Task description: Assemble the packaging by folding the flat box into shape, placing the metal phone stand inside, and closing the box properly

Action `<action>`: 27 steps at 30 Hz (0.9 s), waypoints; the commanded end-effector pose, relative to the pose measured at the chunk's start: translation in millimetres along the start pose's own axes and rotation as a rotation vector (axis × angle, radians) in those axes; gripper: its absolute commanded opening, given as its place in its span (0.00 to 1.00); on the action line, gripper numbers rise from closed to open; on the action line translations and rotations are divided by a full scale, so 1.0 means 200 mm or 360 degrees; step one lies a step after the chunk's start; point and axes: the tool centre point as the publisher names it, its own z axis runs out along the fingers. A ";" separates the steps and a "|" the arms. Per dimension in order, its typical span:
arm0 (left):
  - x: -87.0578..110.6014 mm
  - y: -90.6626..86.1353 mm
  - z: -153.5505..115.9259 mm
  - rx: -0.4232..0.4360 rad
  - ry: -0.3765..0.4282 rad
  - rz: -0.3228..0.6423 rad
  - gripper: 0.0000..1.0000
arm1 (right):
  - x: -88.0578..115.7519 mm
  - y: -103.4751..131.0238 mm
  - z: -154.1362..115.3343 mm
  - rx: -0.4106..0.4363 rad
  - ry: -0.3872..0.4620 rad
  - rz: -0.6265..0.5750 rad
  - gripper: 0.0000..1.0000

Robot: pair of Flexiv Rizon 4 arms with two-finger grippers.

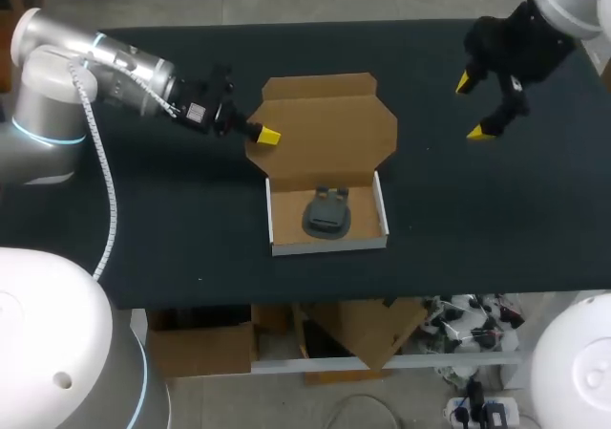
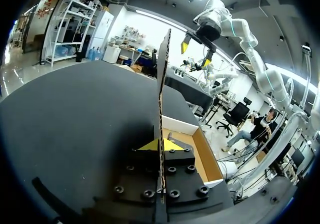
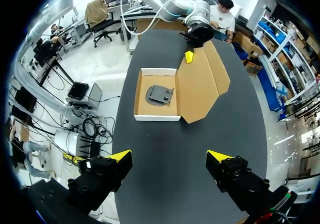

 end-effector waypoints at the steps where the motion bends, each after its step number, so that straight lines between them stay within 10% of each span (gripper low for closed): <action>1: 0.00 0.00 0.00 0.0002 0.0001 0.0001 0.00 | -0.05 0.06 -0.01 0.0035 0.0100 -0.0017 1.00; 27: 0.11 0.03 0.02 -0.0082 -0.0172 0.0412 0.00 | -0.06 0.12 -0.01 0.0056 0.0119 -0.0058 1.00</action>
